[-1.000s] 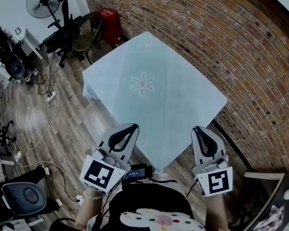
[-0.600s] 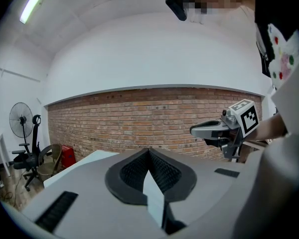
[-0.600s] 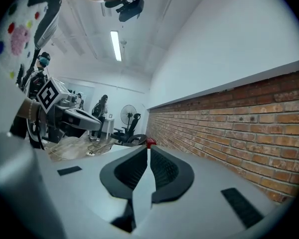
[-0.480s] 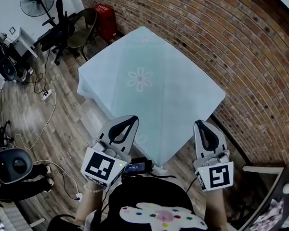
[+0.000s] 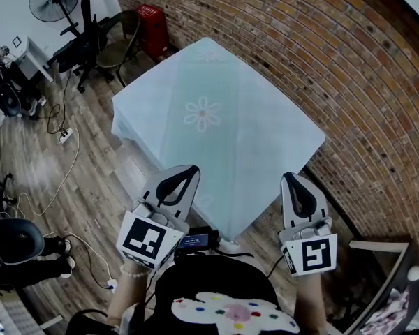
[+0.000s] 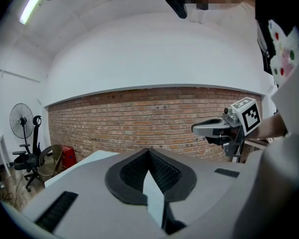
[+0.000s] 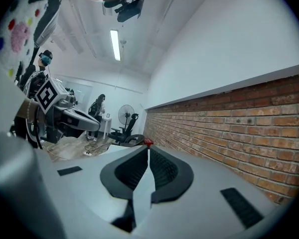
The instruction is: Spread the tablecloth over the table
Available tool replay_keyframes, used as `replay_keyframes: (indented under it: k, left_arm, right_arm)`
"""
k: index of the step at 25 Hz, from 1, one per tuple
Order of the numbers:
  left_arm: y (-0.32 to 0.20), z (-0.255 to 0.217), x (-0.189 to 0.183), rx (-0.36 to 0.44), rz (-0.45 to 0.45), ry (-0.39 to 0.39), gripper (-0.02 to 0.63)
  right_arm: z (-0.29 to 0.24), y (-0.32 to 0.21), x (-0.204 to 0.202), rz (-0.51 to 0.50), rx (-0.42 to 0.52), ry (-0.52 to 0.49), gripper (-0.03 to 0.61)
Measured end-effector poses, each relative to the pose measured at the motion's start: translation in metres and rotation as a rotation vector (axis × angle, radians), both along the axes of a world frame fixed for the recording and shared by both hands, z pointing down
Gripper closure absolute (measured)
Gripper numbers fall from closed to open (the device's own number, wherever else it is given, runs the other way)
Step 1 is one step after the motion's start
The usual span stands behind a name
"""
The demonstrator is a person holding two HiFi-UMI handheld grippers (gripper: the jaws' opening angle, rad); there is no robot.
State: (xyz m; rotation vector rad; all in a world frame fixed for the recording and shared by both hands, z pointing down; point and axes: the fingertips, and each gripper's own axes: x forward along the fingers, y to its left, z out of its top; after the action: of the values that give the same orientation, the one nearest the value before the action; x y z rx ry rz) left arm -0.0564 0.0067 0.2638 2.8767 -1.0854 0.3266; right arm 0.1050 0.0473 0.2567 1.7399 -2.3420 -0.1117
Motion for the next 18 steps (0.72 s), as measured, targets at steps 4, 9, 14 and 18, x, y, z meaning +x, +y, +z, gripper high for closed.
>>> replay_keyframes:
  k: [4,9,14,18]
  left_arm:
    - [-0.001,-0.003,-0.001,-0.018,-0.009,0.017,0.598]
    - [-0.003,-0.005,-0.004,0.011,-0.005,0.003,0.598]
    - [-0.007,-0.009,-0.004,0.013,-0.009,0.016,0.599]
    - [-0.007,-0.011,-0.005,-0.006,-0.012,0.033,0.598]
  right_arm:
    - [-0.002,-0.002,-0.002,-0.001,-0.002,-0.005,0.54]
    - [-0.001,-0.001,-0.005,-0.013,-0.009,0.018,0.54]
    - [-0.002,-0.005,-0.008,-0.02,-0.007,0.027,0.54]
    - [-0.002,-0.006,-0.012,-0.025,-0.008,0.037,0.54]
